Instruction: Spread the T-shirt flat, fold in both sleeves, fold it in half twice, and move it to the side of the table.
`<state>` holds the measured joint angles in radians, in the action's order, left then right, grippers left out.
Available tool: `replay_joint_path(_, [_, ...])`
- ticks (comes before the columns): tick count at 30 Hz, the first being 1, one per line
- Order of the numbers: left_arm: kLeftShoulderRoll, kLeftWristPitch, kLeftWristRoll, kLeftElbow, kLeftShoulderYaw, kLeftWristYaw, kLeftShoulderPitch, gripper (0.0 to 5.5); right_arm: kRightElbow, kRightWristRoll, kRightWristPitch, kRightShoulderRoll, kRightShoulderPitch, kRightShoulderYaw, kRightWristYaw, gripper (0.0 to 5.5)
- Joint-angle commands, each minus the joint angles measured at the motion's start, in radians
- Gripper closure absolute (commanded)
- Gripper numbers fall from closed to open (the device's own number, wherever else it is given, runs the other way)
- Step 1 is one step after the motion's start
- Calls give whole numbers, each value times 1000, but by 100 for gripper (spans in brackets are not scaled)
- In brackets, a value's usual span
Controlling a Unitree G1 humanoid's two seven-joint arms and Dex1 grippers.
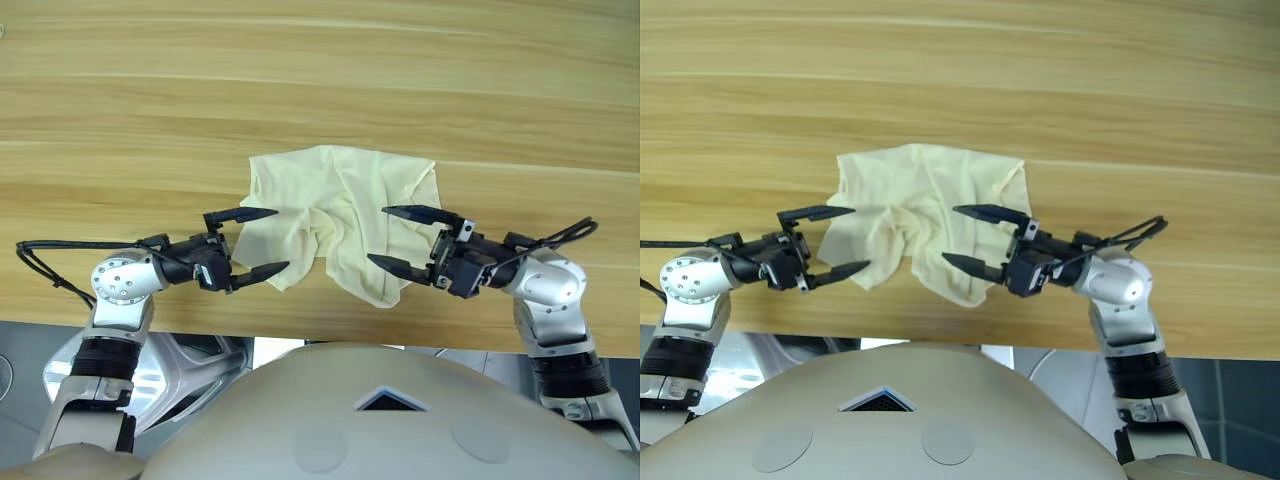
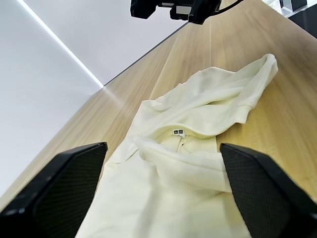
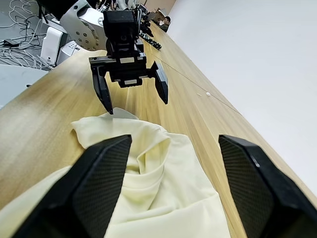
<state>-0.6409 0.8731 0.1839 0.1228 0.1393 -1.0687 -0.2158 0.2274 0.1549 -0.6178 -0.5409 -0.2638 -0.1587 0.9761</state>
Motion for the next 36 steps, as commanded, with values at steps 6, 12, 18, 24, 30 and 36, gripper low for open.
replay_joint_path(6, [-37, 14, 2, -35, 39, 23, -9, 128, 0, -13, -16, -38, 17, -22, -37, 226])
replay_joint_path(12, [-70, 22, 94, -105, 80, -11, -43, 128, -4, -6, -24, -47, 18, -33, -47, 226])
replay_joint_path(18, [-142, 33, 272, -220, 111, -79, -98, 128, 0, -13, -27, -50, 18, -40, -59, 226])
replay_joint_path(24, [-158, 23, 359, -269, 117, -138, -118, 128, 7, -14, -35, -57, 17, -45, -71, 226])
replay_joint_path(30, [-140, 33, 305, -238, 124, -162, -119, 128, 2, -20, -42, -57, 22, -52, -74, 226])
replay_joint_path(36, [-100, 20, 228, -172, 112, -125, -84, 128, -19, -42, -49, -55, 29, -66, -89, 226])
